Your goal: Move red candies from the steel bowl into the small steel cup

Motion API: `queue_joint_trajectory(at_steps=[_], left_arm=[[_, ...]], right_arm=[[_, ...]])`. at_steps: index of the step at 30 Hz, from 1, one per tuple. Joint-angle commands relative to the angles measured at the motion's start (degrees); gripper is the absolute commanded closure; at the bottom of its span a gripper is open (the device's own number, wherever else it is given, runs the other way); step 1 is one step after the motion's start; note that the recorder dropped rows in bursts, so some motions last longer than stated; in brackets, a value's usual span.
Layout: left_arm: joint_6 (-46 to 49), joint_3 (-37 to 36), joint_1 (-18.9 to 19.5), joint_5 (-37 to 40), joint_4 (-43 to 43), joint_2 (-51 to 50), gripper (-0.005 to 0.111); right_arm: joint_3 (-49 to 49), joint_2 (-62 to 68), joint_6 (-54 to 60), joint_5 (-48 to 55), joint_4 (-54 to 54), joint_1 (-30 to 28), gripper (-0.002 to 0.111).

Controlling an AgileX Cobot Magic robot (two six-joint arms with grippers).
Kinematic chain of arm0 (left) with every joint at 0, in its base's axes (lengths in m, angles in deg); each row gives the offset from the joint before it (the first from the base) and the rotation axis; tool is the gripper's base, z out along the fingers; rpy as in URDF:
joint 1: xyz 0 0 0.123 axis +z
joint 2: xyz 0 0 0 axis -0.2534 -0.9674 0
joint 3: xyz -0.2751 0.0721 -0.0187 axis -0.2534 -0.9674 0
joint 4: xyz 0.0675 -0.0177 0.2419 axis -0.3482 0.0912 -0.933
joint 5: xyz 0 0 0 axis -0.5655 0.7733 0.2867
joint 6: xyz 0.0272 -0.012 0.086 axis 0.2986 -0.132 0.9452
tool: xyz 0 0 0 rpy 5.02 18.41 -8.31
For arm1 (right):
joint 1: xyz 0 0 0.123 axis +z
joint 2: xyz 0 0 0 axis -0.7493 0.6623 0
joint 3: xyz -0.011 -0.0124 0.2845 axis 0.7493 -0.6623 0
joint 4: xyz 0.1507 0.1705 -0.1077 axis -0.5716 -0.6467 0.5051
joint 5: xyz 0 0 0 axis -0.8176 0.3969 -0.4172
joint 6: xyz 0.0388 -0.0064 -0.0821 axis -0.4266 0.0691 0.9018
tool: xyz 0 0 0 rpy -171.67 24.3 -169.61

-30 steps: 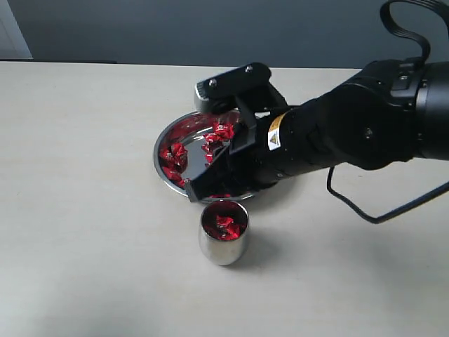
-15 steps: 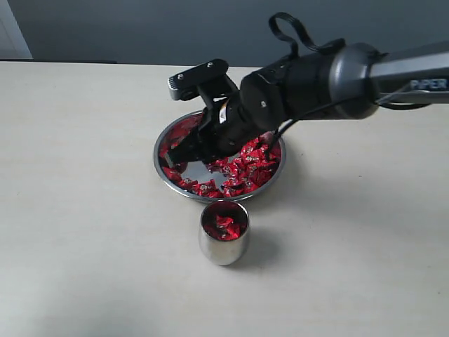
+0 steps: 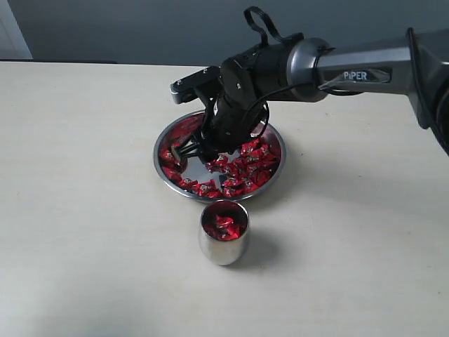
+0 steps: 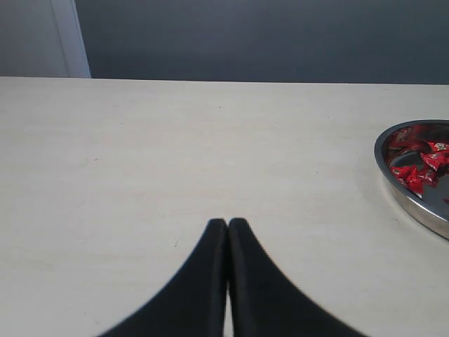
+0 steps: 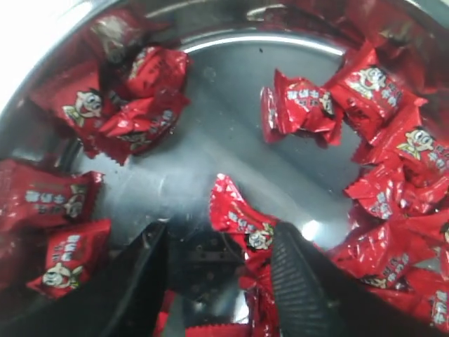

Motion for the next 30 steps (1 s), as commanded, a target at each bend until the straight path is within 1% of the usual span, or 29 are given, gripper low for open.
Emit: queue_joint_trajectory(at_steps=[1,6,9,11,16,18,19,26,30], left_arm=[[-0.13,-0.17,-0.29,-0.24,0.0,0.3,0.106],[-0.13,-0.17,-0.29,-0.24,0.0,0.3,0.106],[-0.13,-0.17,-0.29,-0.24,0.0,0.3,0.106],[-0.13,-0.17,-0.29,-0.24,0.0,0.3,0.106],[-0.13,-0.17,-0.29,-0.24,0.0,0.3,0.106],[-0.13,-0.17,-0.29,-0.24,0.0,0.3,0.106],[-0.13,-0.17,-0.29,-0.24,0.0,0.3,0.106],[-0.13,-0.17,-0.29,-0.24,0.0,0.3,0.106],[-0.13,-0.17,-0.29,-0.24,0.0,0.3,0.106]], right_arm=[[0.37,1.3,0.44,-0.95,0.32,-0.99,0.062],[0.37,3.08,0.44,-2.49,0.32,-1.47,0.062],[0.37,3.56,0.44,-2.77,0.32,-1.61,0.066],[0.37,3.83,0.44,-2.77,0.32,-1.61,0.072],[0.37,3.95,0.44,-2.77,0.32,-1.61,0.098],[0.37,3.35,-0.96,-2.32,0.32,-1.61,0.106],[0.37,2.77,-1.87,-1.91,0.32,-1.61,0.107],[0.37,-5.43,-2.61,-0.82,0.32,-1.5,0.107],[0.37,-11.14,-2.61,3.68,-1.18,-0.94,0.107]])
